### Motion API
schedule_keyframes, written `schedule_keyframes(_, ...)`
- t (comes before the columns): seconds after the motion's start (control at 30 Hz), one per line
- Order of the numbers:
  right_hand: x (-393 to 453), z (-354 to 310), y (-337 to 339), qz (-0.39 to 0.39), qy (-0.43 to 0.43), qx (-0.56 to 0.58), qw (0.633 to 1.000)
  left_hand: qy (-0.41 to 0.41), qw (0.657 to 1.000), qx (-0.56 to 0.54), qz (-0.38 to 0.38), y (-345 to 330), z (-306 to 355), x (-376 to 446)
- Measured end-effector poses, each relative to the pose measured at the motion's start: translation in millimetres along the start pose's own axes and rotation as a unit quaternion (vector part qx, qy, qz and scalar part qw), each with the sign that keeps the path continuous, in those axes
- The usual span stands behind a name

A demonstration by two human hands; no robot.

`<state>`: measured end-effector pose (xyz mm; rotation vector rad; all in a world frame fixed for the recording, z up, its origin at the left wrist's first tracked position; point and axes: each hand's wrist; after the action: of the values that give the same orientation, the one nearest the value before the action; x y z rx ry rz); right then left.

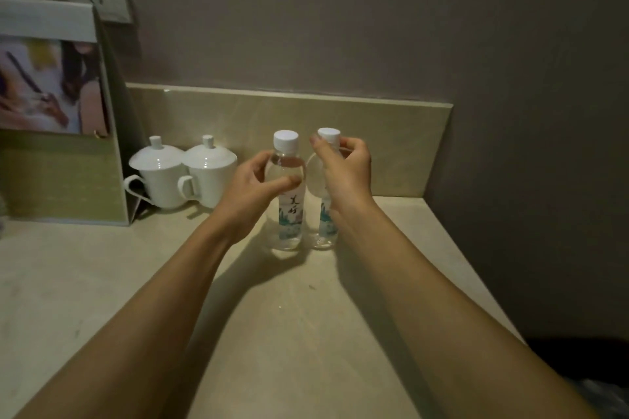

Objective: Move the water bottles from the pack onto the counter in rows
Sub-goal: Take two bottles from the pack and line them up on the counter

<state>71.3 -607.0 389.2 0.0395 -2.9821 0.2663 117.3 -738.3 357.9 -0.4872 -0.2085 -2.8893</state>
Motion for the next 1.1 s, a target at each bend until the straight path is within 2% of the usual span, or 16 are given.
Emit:
schedule_keyframes(0.13,-2,13,12,-0.052,-0.036,0.011,0.998,0.018,0.999,-0.037,-0.024,0,-2,7)
schedule_keyframes(0.23,-3,37,30,-0.135,-0.084,0.036,0.987,0.035,0.999,-0.002,-0.023,-5,-2,11)
schedule_keyframes(0.4,-5,54,54,-0.252,-0.044,-0.086,0.963,0.064,0.988,0.139,0.013,-5,-13,8)
schedule_keyframes(0.57,4,50,63,-0.310,-0.014,-0.194,0.930,0.066,0.979,0.195,-0.017,-6,-36,-8)
schedule_keyframes(0.67,4,50,69,-0.301,0.003,-0.296,0.907,0.090,0.973,0.209,-0.038,-7,-40,-17)
schedule_keyframes(0.8,-1,56,70,-0.235,0.030,-0.390,0.890,0.084,0.973,0.212,-0.023,-11,-36,-23)
schedule_keyframes(0.97,-10,69,52,-0.159,0.017,-0.377,0.913,0.091,0.969,0.228,0.032,-11,-39,-22)
schedule_keyframes(1.1,-9,73,28,-0.114,0.008,-0.384,0.916,0.078,0.956,0.266,0.096,-8,-49,-15)
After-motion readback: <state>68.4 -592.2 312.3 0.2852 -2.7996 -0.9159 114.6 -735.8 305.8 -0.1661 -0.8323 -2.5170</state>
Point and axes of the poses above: each hand's wrist, its own x-axis towards the middle knuckle, its own y-axis out of the back of the hand, z = x × y
